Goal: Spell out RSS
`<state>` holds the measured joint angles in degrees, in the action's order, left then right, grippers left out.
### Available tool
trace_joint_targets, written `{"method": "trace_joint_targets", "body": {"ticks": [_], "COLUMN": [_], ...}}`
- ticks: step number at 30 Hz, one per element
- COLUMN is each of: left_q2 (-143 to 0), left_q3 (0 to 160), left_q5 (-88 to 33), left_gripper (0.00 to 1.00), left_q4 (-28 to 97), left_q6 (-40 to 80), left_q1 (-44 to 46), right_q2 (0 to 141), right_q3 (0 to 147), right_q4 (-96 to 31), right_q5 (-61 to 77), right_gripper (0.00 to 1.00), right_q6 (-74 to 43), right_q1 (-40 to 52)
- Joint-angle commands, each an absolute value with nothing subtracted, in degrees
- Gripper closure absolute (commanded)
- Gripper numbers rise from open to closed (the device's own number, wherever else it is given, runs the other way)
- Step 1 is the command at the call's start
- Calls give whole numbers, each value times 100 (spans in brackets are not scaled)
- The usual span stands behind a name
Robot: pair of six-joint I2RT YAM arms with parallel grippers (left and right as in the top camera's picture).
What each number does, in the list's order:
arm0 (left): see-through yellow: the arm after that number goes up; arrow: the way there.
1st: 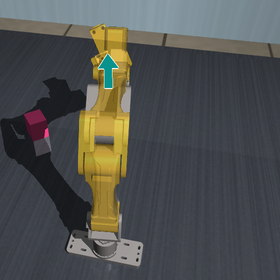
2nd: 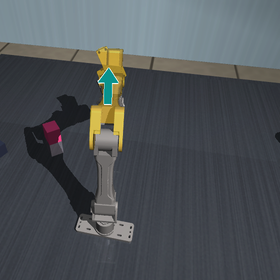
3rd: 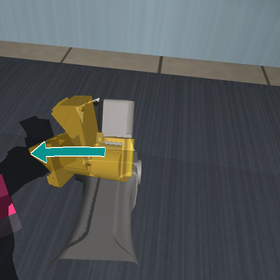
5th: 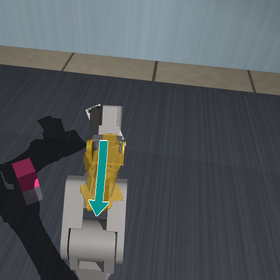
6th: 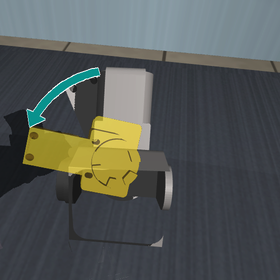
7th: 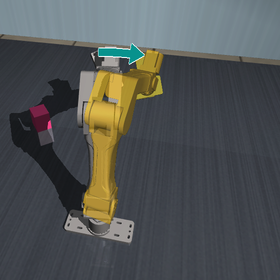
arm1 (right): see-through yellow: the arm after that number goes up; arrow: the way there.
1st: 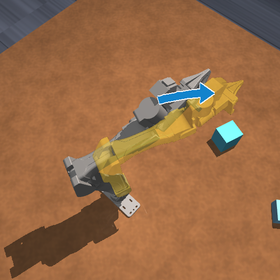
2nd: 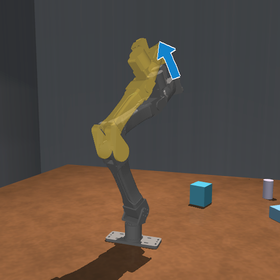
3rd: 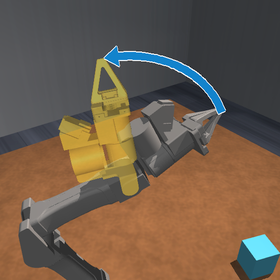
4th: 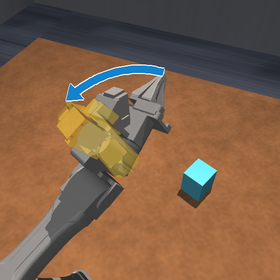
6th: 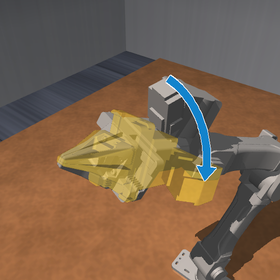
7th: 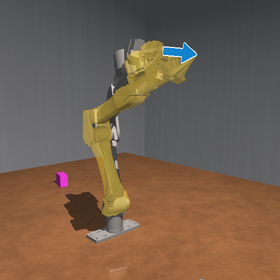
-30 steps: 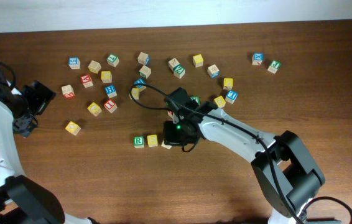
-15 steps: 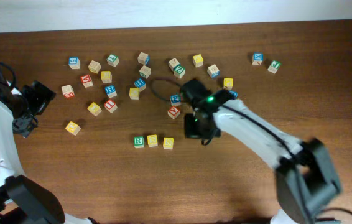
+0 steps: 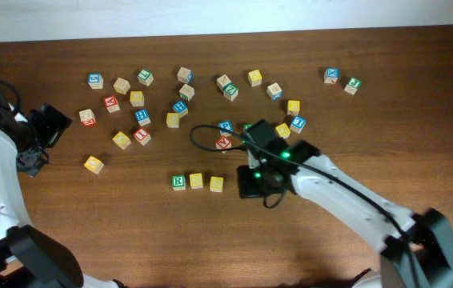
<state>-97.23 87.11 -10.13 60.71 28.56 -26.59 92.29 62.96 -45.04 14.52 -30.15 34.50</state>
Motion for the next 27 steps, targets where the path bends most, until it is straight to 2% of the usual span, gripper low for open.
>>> {"method": "trace_joint_targets", "body": {"ticks": [1,6,11,27], "left_q2": [-9717,-9717,-9717,-9717], "left_q3": [8715,8715,8715,8715], "left_q5": [-1028,-1028,-1028,-1031], "left_gripper": [1,1,1,1], "left_q4": [6077,6077,6077,6077], "left_q6": [2926,2926,2926,2926], "left_q1": [-2665,-2665,-2665,-2665], "right_q2": [10221,10919,10927,10930], "right_q3": [6241,6241,6241,6241], "right_q4": [-3964,-3315,-2738,-1931], "right_q5": [1861,2143,2239,2375], "right_gripper": [96,96,96,96], "right_q6": [-3566,-3579,-3975,-3992], "right_q1": [3605,3605,3605,3605]}}
